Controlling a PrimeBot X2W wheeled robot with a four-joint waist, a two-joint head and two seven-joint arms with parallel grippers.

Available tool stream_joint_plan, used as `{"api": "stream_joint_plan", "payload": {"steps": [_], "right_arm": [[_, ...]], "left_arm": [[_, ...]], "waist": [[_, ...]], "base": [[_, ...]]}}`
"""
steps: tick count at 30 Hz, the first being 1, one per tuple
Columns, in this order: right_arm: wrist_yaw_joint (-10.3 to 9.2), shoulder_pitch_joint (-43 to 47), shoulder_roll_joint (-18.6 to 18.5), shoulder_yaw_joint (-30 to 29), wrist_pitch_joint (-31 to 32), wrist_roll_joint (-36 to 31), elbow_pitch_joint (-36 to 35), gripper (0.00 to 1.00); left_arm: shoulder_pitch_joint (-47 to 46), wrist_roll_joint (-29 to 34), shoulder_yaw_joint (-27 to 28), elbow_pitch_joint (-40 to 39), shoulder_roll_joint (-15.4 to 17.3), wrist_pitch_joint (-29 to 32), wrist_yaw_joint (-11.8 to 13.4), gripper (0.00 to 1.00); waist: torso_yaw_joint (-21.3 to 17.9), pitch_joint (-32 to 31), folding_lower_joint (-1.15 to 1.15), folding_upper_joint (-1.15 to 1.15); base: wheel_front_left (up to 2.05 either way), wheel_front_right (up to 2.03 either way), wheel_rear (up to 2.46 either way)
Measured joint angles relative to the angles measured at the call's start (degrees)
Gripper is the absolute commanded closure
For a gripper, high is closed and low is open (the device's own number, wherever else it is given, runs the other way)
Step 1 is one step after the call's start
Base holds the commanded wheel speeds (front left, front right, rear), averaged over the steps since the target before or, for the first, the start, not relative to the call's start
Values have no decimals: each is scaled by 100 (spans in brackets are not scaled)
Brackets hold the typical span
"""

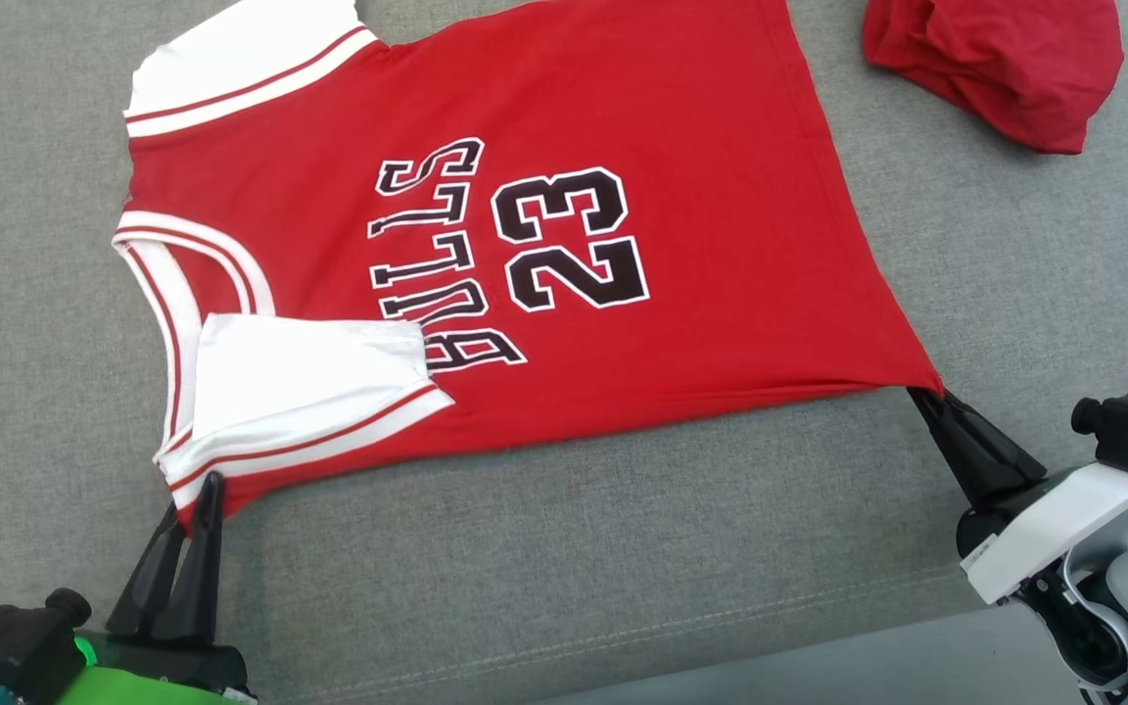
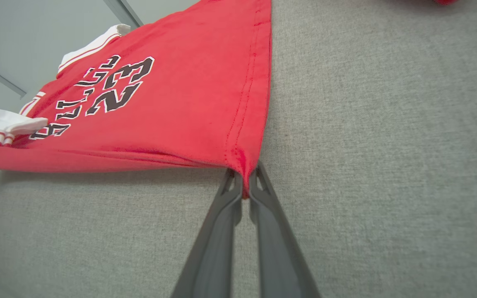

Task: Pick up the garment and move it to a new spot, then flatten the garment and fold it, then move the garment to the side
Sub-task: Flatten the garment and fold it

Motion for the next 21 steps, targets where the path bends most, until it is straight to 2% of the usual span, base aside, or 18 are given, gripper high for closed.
{"api": "stream_joint_plan", "payload": {"steps": [5, 8, 9, 11, 14, 15, 16, 17, 18, 20, 21], "right_arm": [[0, 4, -23, 93, 51, -13, -168, 100], [0, 5, -75, 167, 93, -91, -279, 100], [0, 5, -101, 185, 99, -130, -304, 87], [-1, 6, -182, 211, 127, -214, -344, 71], [-51, 38, -258, 214, 158, -250, -390, 58], [-54, 64, -271, 215, 179, -250, -404, 55], [-56, 87, -279, 215, 201, -250, -409, 52], [-58, 108, -286, 214, 202, -250, -415, 40], [-101, 136, -291, 212, 207, -249, -425, 32], [-112, 207, -301, 214, 235, -247, -431, 16], [-138, 240, -308, 215, 265, -238, -433, 0]], "left_arm": [[44, 123, -55, 203, -5, 0, -26, 100], [45, 125, -129, 259, -19, 0, -27, 87], [47, 125, -151, 282, -23, 0, -27, 83], [53, 125, -179, 355, -27, 0, -29, 68], [113, 125, -220, 454, -24, 0, -33, 55], [146, 124, -236, 488, -18, -1, -34, 38], [174, 123, -249, 534, -14, 0, -34, 14], [199, 123, -254, 570, -10, 0, -34, 6], [221, 123, -257, 602, 1, 0, -34, 1], [252, 123, -247, 641, 18, 0, -34, 0], [255, 123, -247, 662, 38, 0, -34, 0]], "waist": [[-7, 2, 0, 0], [-13, -8, 0, 0], [-15, -12, 0, 0], [-21, -23, 0, 0], [-32, -44, 0, 0], [-37, -52, 0, 0], [-43, -59, 0, 0], [-49, -67, 0, 0], [-55, -75, 0, 0], [-68, -90, 0, 0], [-74, -98, 0, 0]], "base": [[0, 0, 0], [0, 0, 0], [0, 0, 0], [0, 0, 0], [0, 0, 0], [0, 0, 0], [0, 0, 0], [0, 0, 0], [0, 0, 0], [0, 0, 0], [0, 0, 0]]}}
